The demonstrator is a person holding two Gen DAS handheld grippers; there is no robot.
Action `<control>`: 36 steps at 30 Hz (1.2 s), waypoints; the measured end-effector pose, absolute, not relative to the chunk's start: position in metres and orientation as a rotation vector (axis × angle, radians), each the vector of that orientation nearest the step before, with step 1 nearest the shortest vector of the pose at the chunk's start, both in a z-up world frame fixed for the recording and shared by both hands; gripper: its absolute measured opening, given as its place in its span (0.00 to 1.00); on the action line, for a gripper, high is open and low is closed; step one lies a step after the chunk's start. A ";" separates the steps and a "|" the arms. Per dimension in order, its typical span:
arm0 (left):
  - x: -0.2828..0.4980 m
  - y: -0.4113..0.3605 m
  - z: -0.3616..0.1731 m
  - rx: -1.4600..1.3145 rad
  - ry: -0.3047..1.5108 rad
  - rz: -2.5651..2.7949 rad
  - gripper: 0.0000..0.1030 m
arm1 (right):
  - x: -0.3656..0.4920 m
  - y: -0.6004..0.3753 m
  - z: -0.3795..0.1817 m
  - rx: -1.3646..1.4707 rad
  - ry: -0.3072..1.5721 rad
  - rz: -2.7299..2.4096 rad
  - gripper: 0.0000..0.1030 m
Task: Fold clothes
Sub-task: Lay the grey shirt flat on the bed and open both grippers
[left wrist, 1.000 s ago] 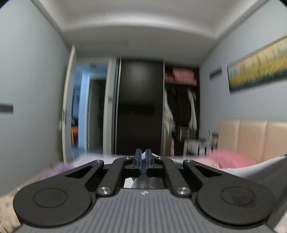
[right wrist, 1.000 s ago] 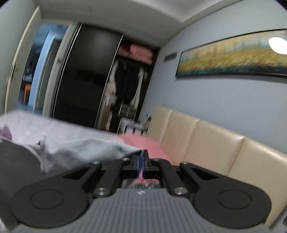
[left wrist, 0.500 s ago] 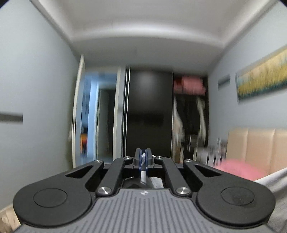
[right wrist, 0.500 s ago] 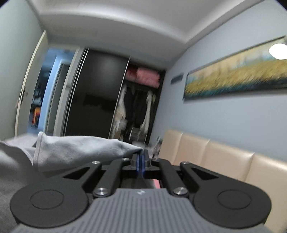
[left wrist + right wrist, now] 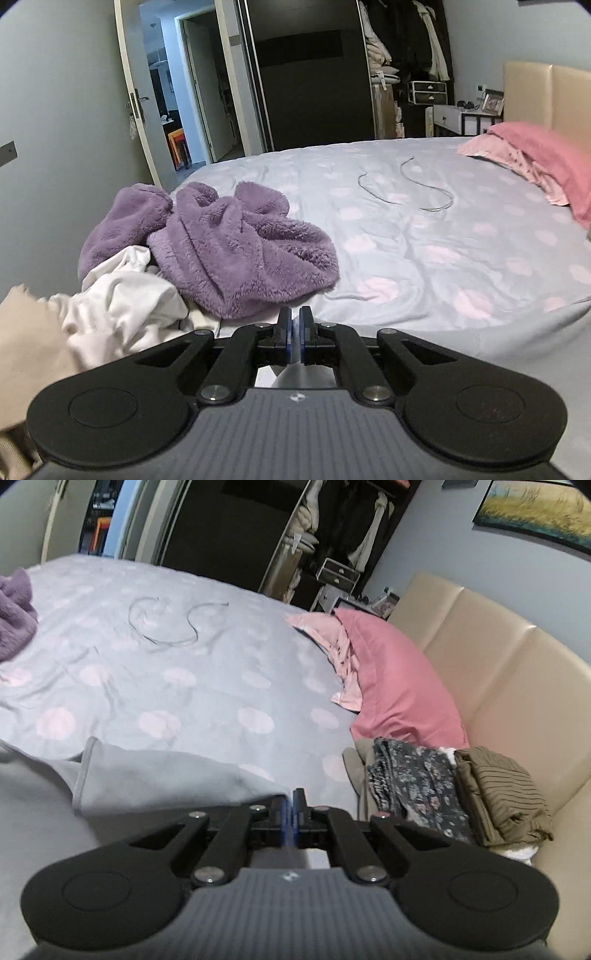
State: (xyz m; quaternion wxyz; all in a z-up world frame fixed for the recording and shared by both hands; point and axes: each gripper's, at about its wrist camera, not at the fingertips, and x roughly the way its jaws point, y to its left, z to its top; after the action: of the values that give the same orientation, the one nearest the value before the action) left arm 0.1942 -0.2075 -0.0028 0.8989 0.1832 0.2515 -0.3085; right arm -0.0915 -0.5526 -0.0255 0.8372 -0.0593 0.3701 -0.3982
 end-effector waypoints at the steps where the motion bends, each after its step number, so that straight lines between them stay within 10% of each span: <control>1: 0.197 -0.207 -0.004 0.374 0.513 -0.634 0.02 | -0.084 -0.557 -0.028 -0.136 0.784 -0.846 0.03; 12: 0.248 -0.275 -0.020 0.404 0.568 -0.630 0.03 | 0.008 -0.628 -0.026 -0.179 0.785 -0.869 0.04; 17: 0.248 -0.274 -0.051 0.435 0.639 -0.630 0.25 | 0.017 -0.632 -0.062 -0.188 0.880 -0.846 0.44; 36: 0.139 -0.187 -0.076 0.396 0.887 -0.831 0.29 | -0.105 -0.537 -0.085 0.077 1.015 -0.601 0.46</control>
State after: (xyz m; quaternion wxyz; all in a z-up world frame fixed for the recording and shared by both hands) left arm 0.1392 -0.1865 -0.0756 0.8026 0.1850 0.4139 -0.3877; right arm -0.1052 -0.5368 -0.0854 0.8304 0.0361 0.4785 -0.2832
